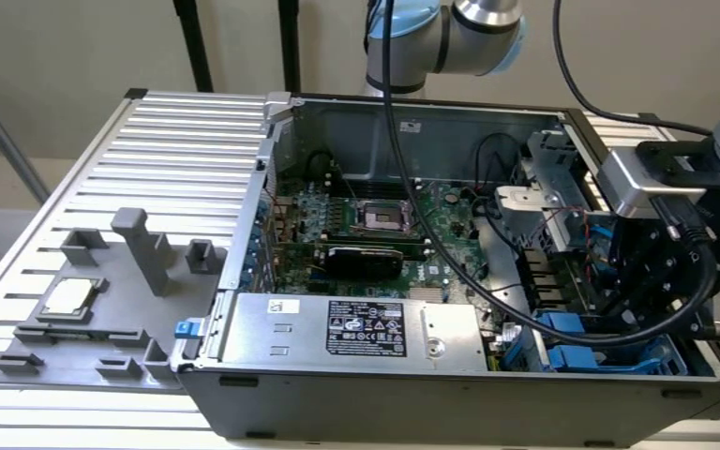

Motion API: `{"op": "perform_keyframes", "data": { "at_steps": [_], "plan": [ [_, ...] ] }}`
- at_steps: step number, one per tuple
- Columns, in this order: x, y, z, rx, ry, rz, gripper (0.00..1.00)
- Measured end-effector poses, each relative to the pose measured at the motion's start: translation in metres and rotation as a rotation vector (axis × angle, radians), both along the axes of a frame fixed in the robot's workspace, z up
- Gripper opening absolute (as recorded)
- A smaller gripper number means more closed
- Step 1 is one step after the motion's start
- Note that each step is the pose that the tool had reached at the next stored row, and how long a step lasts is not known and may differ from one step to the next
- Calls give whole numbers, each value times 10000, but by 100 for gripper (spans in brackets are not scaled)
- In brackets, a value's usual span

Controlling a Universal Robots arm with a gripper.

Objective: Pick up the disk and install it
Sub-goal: 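Insert the first disk wire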

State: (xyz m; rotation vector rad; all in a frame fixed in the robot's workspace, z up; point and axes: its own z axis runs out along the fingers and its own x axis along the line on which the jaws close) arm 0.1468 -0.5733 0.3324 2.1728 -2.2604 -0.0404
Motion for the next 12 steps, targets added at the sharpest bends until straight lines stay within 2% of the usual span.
{"op": "perform_keyframes", "data": {
  "at_steps": [8,10,11,12],
  "plan": [
    [2,1,-19,11,1,0,17],
    [2,1,-18,10,1,0,19],
    [2,1,-11,5,2,0,25],
    [2,1,-2,3,3,0,25]
  ]
}}
